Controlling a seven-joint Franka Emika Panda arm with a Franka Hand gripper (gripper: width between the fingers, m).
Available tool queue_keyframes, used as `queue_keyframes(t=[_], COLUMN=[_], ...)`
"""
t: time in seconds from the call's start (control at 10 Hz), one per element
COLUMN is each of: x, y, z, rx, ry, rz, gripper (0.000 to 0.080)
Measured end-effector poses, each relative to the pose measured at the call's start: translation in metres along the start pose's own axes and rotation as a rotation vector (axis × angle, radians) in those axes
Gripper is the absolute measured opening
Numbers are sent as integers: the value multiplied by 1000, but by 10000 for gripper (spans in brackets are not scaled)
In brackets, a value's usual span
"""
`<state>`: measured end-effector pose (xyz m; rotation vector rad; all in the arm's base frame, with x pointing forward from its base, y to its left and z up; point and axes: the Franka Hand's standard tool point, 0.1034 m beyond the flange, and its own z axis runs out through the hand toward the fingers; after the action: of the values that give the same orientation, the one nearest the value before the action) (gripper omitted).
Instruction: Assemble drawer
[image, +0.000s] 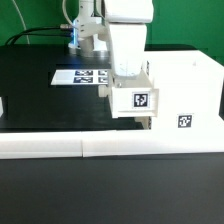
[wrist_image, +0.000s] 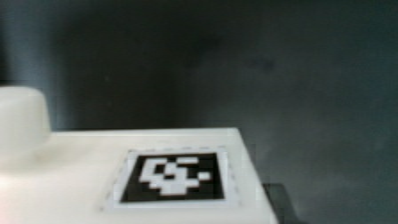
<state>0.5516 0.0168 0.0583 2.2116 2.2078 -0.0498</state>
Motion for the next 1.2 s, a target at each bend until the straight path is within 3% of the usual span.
queue_keyframes(t=[0.3,0.4,0.5,0.6,0.7,0.8,0.9,1.2], x=[3,3,3,1,0,0,0,-1], y=[0,0,0,0,0,1,1,3], z=[0,0,0,0,0,0,0,-12], rx=[0,0,0,0,0,1,0,-6], ry=[2,2,2,2,2,1,1,-4], rz=[4,4,5,7,9,9,9,10], gripper=[42,138,138,314,314,500,606,648])
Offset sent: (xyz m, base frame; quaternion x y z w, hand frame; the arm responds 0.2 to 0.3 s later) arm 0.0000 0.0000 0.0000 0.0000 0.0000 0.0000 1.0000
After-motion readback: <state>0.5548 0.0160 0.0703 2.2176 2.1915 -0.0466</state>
